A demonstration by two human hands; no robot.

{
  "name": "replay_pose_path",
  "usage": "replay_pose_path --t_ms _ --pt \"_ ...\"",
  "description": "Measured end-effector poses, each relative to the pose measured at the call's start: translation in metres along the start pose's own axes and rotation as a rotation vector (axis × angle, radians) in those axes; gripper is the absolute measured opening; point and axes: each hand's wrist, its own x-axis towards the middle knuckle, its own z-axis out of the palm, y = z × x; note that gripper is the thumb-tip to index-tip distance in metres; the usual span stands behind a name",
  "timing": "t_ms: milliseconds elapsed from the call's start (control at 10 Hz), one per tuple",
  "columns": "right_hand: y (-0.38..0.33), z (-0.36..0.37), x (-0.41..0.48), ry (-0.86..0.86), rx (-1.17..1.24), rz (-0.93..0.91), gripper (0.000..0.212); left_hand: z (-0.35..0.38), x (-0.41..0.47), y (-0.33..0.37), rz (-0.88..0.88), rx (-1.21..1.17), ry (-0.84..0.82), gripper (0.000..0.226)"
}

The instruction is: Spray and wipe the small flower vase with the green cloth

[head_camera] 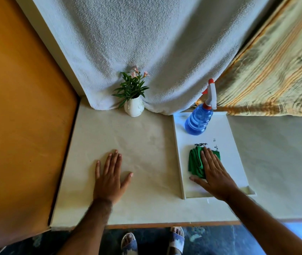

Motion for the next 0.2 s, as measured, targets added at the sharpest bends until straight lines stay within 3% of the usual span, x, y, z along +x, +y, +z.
replay_pose_path --t_ms 100,200 --pt "-0.007 -0.014 0.0 -0.033 -0.021 0.007 0.113 -0.013 0.0 0.003 -0.003 0.008 -0.107 0.096" --pt "-0.024 -0.044 0.003 0.031 -0.052 -0.051 0.111 -0.031 0.006 0.007 0.005 -0.013 -0.103 0.116"
